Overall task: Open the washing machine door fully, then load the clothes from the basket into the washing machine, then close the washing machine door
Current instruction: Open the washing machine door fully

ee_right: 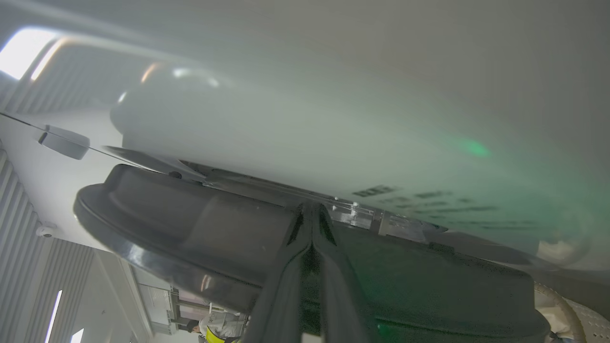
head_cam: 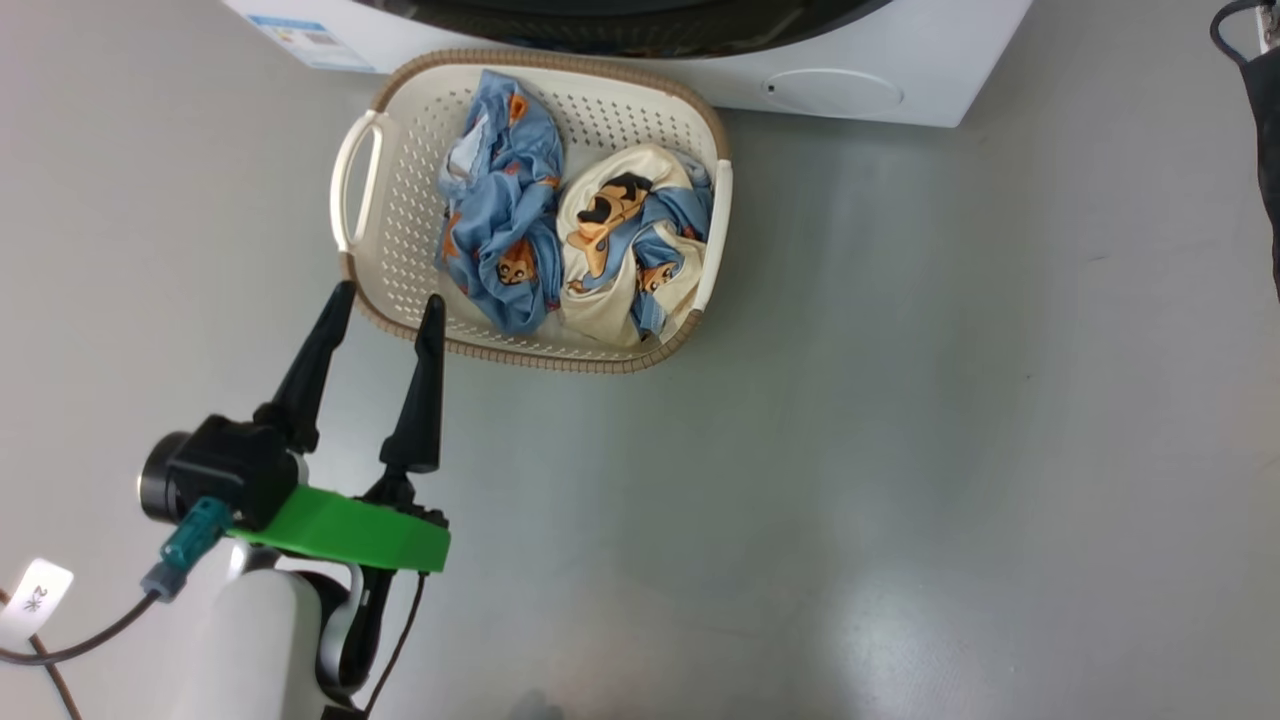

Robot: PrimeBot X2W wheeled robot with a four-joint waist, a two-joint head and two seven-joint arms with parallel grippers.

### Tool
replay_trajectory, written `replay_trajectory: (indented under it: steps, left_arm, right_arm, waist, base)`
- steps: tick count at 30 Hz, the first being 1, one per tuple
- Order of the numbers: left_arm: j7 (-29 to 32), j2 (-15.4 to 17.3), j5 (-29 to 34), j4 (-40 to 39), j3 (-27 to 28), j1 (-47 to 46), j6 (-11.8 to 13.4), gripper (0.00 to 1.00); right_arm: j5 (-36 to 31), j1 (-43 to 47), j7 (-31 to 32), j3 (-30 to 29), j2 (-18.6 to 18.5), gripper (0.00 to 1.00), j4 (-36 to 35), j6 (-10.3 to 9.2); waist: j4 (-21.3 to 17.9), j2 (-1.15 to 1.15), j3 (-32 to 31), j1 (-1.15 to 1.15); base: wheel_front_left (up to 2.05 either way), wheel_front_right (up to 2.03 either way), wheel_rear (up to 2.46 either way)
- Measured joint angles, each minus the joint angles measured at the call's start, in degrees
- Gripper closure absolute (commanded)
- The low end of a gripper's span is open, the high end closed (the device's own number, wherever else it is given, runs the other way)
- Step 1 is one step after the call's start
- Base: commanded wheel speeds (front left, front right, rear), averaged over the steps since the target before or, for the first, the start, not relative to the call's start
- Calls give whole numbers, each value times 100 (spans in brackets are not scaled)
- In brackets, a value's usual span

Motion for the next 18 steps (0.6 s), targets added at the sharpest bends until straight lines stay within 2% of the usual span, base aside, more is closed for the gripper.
replay_trajectory:
  steps: [10, 18]
  left_arm:
    - [-1, -7, -63, -26, -55, -127, 0, 0]
    - [-1, -8, -60, 16, -11, -123, 0, 0]
  right_arm:
    - [-146, -119, 204, 192, -30, 100, 0, 0]
    - [-292, 311, 283, 372, -24, 100, -248, -1]
  waist:
    - [65, 0, 98, 0]
    - [-9, 0, -121, 0]
  base:
    - [0, 0, 0]
    - [0, 0, 0]
